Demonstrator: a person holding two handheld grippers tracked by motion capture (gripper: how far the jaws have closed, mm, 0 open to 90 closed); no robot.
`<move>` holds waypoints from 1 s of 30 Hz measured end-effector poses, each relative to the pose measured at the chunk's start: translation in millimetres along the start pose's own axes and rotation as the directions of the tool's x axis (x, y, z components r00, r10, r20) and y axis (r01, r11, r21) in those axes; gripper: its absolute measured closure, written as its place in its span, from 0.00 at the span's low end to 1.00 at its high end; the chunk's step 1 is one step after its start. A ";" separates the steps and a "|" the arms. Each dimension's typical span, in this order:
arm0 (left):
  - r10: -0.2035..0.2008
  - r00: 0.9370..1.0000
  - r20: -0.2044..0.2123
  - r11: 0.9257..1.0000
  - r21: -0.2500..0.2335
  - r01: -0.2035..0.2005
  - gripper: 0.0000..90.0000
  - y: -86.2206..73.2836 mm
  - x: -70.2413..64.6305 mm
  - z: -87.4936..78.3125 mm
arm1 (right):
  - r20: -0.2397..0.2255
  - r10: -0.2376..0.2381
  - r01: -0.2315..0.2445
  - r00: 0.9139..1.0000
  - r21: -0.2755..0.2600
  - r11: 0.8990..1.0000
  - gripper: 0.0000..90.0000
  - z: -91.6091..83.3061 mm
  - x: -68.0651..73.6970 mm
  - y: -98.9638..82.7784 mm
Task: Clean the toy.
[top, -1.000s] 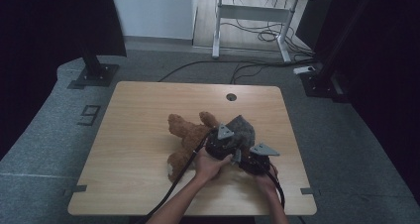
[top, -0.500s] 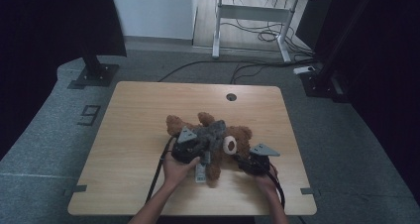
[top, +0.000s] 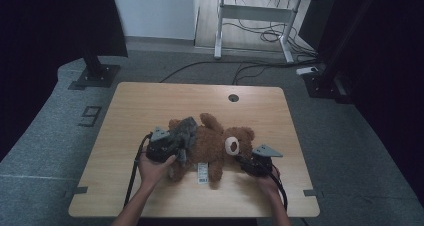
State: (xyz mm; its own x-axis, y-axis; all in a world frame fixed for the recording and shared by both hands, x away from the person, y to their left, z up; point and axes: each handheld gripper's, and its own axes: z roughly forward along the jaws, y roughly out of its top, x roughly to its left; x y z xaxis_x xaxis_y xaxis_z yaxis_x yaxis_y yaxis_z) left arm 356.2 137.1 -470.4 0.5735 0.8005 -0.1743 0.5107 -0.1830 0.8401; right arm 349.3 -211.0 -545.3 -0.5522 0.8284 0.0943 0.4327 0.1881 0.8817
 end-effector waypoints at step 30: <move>0.191 0.976 0.109 0.976 0.089 -0.201 0.81 60.6 -117.2 98.7 | 0.027 -0.010 0.010 1.000 0.008 1.000 0.54 0.2 2.9 -0.1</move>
State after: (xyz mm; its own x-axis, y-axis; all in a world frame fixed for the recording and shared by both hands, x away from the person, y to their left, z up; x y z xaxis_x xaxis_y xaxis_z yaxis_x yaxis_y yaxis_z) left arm 383.1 -24.1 -449.8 0.7267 0.6838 -0.0653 0.4400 -0.3903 0.8087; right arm 347.8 -208.5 -545.2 -0.5372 0.8403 0.0727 0.4329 0.2006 0.8789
